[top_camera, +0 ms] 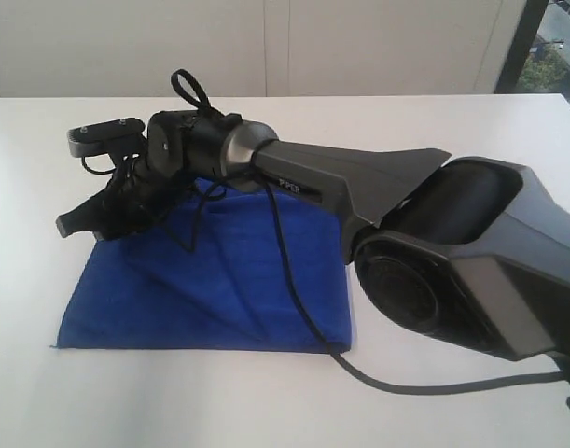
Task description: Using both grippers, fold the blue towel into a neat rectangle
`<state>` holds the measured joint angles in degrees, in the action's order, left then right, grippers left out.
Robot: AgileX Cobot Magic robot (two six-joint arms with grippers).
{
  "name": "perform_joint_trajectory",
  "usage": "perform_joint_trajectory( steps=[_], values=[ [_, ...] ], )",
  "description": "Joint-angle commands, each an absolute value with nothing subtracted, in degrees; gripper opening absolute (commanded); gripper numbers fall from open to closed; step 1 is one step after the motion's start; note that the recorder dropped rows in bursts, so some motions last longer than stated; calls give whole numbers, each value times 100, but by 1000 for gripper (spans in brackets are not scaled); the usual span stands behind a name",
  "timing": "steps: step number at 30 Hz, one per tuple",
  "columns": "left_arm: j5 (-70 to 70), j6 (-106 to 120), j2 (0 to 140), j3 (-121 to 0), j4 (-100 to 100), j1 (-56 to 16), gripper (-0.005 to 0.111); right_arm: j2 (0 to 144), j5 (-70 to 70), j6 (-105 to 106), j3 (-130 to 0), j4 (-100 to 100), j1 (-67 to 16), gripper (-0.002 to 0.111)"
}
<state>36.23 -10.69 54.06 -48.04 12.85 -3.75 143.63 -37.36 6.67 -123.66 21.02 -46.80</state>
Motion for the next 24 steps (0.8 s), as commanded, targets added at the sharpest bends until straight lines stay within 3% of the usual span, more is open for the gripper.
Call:
perform_joint_trajectory(
  steps=[1, 7, 9, 16, 24],
  values=[
    [3692, -1115, 5360, -4802, 1272, -377, 0, 13965, -3713, 725, -12419, 2169, -4644, 50],
    [3692, -1115, 5360, -4802, 1272, -377, 0, 13373, -4528, 725, -12419, 2025, -4380, 49],
    [3692, -1115, 5360, -4802, 1272, -377, 0, 13226, -5105, 725, -12419, 1755, -4199, 45],
    [3692, -1115, 5360, -4802, 1272, -377, 0, 13157, -6492, 767, -12351, 1074, -3353, 0],
    [3692, -1115, 5360, -4802, 1272, -377, 0, 13263, -6377, 1462, -12248, 976, -2566, 0]
  ],
)
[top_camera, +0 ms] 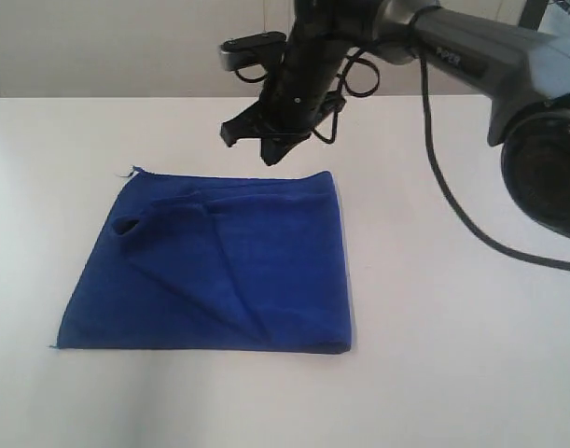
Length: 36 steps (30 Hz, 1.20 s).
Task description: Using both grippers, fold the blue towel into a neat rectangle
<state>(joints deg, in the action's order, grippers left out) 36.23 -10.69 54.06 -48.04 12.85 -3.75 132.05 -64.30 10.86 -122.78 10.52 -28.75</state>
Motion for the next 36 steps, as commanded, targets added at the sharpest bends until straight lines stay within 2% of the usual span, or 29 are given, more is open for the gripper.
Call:
perform_joint_trajectory(
  steps=[1, 14, 21, 25, 32, 36],
  values=[
    [3692, -1115, 5360, -4802, 1272, -377, 0, 13329, -6377, 1513, -12248, 976, -2490, 0],
    [3692, -1115, 5360, -4802, 1272, -377, 0, 14230, -5911, 1514, -12248, 730, -2209, 0],
    [3692, -1115, 5360, -4802, 1272, -377, 0, 14291, -6979, 985, -12248, -31, -2028, 0],
    [3692, -1115, 5360, -4802, 1272, -377, 0, 14242, -6996, 1007, -12072, -93, -1860, 0],
    [3692, -1115, 5360, -4802, 1272, -377, 0, 13593, -6996, 900, -10558, 0, -1667, 0],
    [3692, -1115, 5360, -4802, 1272, -377, 0, 12550, -6535, 715, -8795, 0, -1634, 0]
  ],
)
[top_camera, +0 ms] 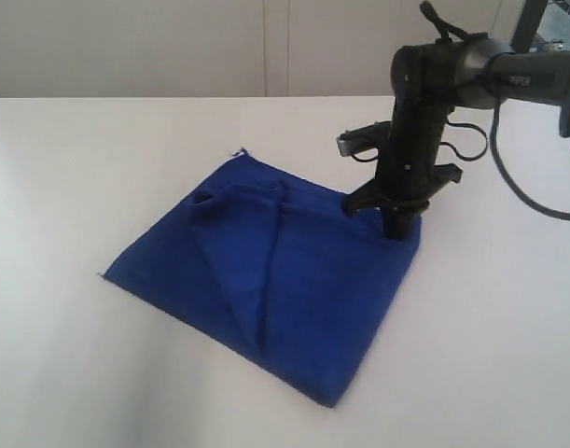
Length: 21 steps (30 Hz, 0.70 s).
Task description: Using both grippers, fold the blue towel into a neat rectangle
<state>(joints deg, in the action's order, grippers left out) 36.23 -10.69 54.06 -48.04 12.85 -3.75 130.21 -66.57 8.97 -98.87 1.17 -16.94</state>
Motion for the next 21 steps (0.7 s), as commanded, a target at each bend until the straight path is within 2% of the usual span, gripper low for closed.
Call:
perform_joint_trajectory(
  steps=[1, 2, 7, 9, 14, 21],
  values=[
    [3692, -1115, 5360, -4802, 1272, -377, 0, 12349, -6413, 683, -8465, 0, -1634, 0],
    [3692, -1115, 5360, -4802, 1272, -377, 0, 11937, -6141, 565, -7816, 0, -1634, 0],
    [3692, -1115, 5360, -4802, 1272, -377, 0, 10655, -5270, 335, -6236, 58, -1634, 0],
    [3692, -1115, 5360, -4802, 1272, -377, 0, 10336, -5133, 335, -6206, 58, -1634, 0],
    [3692, -1115, 5360, -4802, 1272, -377, 0, 10169, -4273, 527, -7042, 614, -1634, 0],
    [3692, -1115, 5360, -4802, 1272, -377, 0, 11631, -4152, 1795, -8982, 2042, -1634, 0]
  ],
)
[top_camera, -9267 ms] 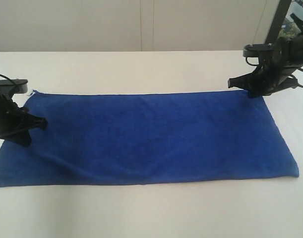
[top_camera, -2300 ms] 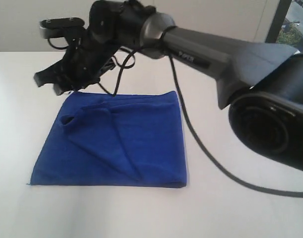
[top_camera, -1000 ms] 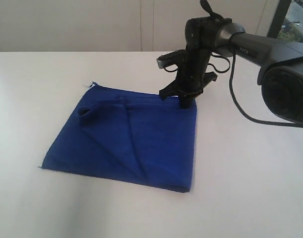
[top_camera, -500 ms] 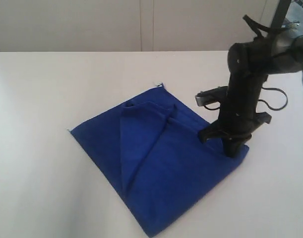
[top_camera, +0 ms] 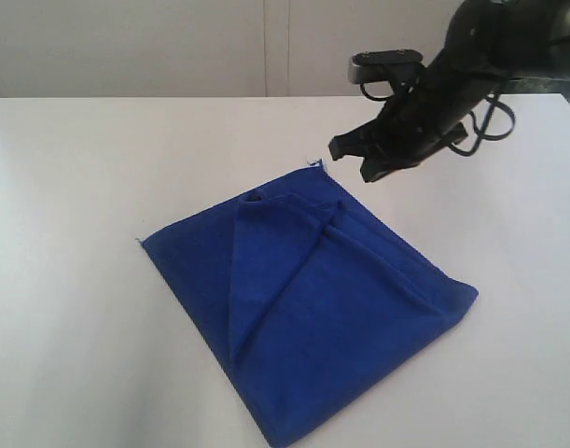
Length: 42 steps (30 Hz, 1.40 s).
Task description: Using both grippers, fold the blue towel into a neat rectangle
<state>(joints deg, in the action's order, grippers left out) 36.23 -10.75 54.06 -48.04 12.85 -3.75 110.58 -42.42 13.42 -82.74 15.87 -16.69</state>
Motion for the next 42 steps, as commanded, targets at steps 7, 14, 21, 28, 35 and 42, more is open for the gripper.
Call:
perform_joint_trajectory(
  steps=[7, 14, 21, 28, 35, 42],
  values=[
    [3692, -1115, 5360, -4802, 1272, -377, 0, 12896, -4191, 1932, -10076, 2226, -1663, 0],
    [3692, -1115, 5360, -4802, 1272, -377, 0, 13634, -4144, 1932, -10730, 2226, -1663, 0],
    [3692, -1115, 5360, -4802, 1272, -377, 0, 13822, -4263, 1725, -10800, 1667, -1652, 0],
    [3692, -1115, 5360, -4802, 1272, -377, 0, 13847, -4492, 493, -10800, 183, -1479, 0],
    [3692, -1115, 5360, -4802, 1272, -377, 0, 13847, -4965, -38, -10823, -282, -1100, 0],
    [3692, -1115, 5360, -4802, 1272, -377, 0, 13799, -5096, -371, -10823, -432, -914, 0]
  ],
)
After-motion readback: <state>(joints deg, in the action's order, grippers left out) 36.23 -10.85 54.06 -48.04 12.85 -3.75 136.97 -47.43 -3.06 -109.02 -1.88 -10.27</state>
